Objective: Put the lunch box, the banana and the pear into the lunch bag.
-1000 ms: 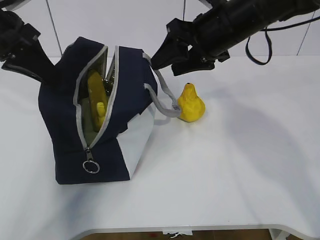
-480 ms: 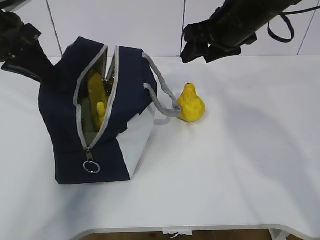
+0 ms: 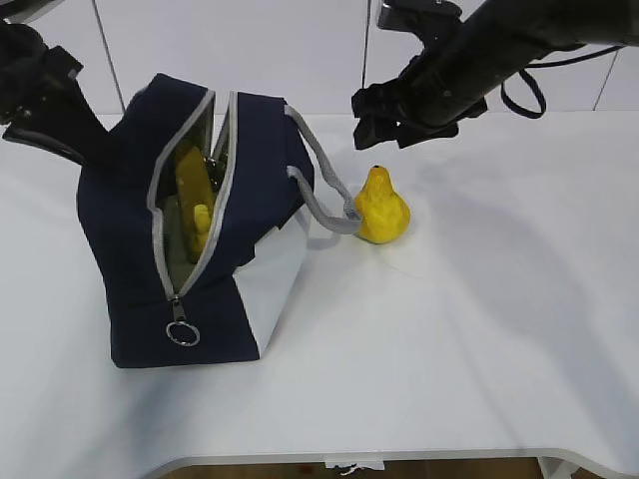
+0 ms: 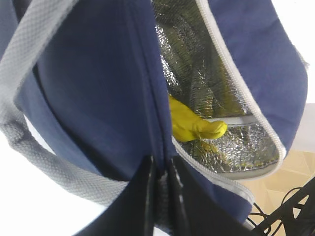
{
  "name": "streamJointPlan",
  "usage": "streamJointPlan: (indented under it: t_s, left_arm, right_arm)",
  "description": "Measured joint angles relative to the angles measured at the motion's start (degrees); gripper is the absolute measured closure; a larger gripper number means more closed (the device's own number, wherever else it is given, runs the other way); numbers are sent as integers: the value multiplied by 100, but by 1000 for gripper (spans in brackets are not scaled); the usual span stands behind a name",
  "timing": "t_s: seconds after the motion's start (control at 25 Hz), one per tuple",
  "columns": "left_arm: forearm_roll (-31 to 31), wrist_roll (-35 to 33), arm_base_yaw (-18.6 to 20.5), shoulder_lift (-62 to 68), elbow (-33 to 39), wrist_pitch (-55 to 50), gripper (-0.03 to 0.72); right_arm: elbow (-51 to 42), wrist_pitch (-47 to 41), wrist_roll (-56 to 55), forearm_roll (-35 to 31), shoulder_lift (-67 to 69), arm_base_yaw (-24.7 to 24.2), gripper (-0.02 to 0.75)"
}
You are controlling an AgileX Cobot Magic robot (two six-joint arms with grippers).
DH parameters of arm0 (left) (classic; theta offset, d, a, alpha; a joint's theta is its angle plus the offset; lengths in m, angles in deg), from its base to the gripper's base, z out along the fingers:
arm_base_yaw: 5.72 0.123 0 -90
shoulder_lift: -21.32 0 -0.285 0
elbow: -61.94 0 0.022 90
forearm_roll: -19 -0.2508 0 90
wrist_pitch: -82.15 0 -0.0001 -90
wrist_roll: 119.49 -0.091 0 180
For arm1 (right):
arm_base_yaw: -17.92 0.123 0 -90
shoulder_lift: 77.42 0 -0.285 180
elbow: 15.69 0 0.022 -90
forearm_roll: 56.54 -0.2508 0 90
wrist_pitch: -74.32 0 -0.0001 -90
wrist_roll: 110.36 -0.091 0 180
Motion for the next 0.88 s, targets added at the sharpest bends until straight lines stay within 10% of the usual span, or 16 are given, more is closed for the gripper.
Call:
streamJointPlan:
  t_s: [0.88]
  left_arm:
    - [0, 0, 0, 0, 0, 0, 673]
  right_arm:
    - [301, -94, 0, 245, 636, 0, 265]
